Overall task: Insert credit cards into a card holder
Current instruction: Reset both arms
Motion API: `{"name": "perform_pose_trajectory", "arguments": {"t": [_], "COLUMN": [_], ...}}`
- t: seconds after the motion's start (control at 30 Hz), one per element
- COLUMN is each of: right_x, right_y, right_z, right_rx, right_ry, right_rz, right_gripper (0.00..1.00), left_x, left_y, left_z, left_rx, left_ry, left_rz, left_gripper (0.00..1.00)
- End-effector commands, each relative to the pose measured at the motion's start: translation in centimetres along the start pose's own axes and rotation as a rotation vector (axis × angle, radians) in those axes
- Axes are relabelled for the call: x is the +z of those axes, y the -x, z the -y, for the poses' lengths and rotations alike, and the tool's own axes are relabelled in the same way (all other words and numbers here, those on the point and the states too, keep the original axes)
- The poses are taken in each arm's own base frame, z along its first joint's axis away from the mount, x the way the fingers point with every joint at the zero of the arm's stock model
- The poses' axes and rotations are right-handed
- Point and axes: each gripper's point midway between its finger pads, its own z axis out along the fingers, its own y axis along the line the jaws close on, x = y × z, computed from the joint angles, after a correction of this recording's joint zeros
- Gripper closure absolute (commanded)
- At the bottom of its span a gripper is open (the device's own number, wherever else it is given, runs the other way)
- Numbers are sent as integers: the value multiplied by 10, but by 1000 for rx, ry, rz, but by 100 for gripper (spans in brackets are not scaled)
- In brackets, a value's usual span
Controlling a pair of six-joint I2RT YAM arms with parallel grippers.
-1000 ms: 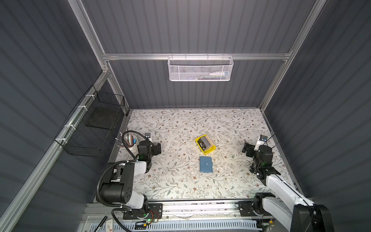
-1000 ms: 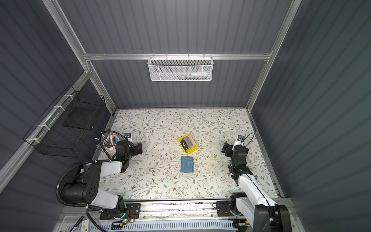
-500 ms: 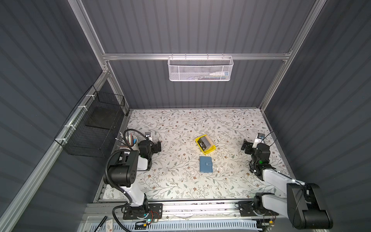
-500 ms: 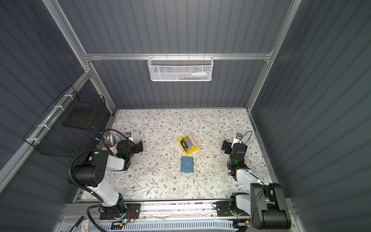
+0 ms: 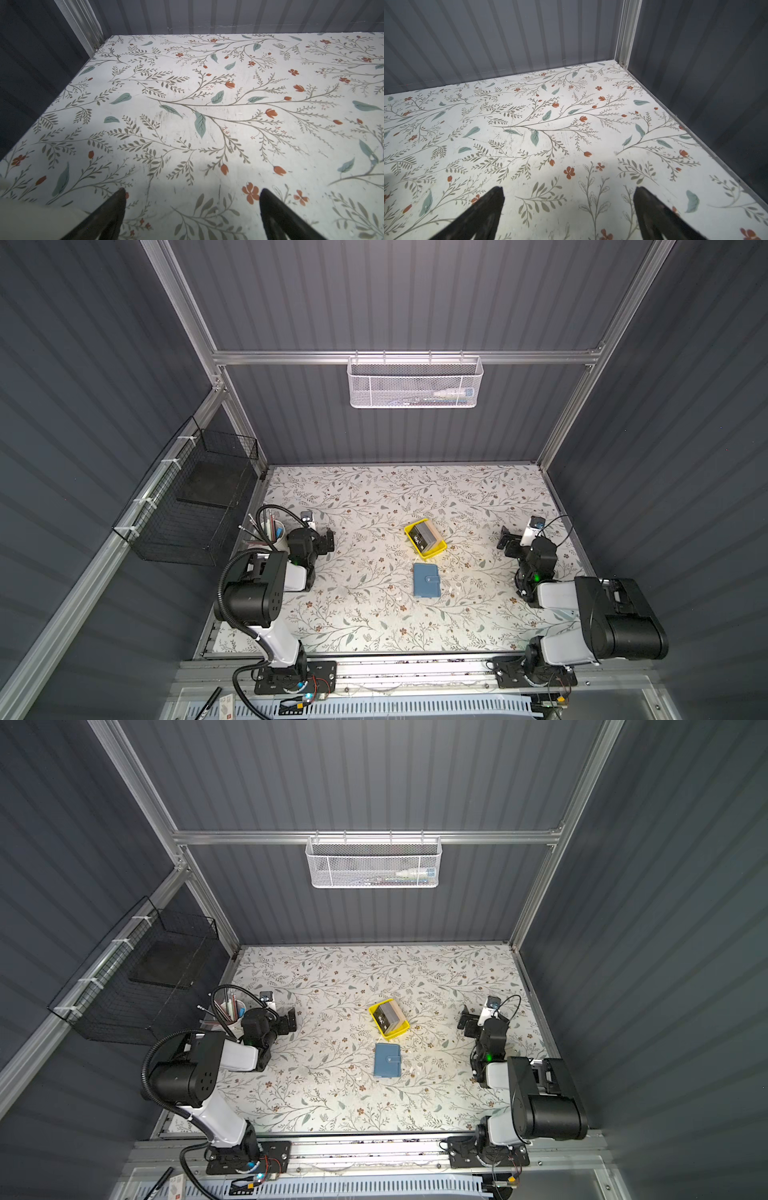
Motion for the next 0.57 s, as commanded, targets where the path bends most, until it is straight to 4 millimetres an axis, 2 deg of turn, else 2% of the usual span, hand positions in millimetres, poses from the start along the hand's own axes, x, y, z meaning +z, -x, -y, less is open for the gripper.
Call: {"name": "perform_pose_trajectory", "arguments": {"t": [0.0,0.23,0.37,0.53], "right_x": [5,5,10,9], "right_y": [20,20,18,18], "right_z": [-2,-3,-23,-24], "right_rx": [27,23,-25,-25], "right_ry": [31,38,145,150], "right_rz": [46,51,11,14], "right_gripper": [1,1,1,1], "left_x": [1,1,1,1], "left_y": [4,4,3,4], "left_z": [0,0,0,0], "left_rx": [6,7,6,6], "left_ry": [-5,-5,-5,-5], "left_rz": [8,8,7,8], "left_gripper": [0,0,0,0]}}
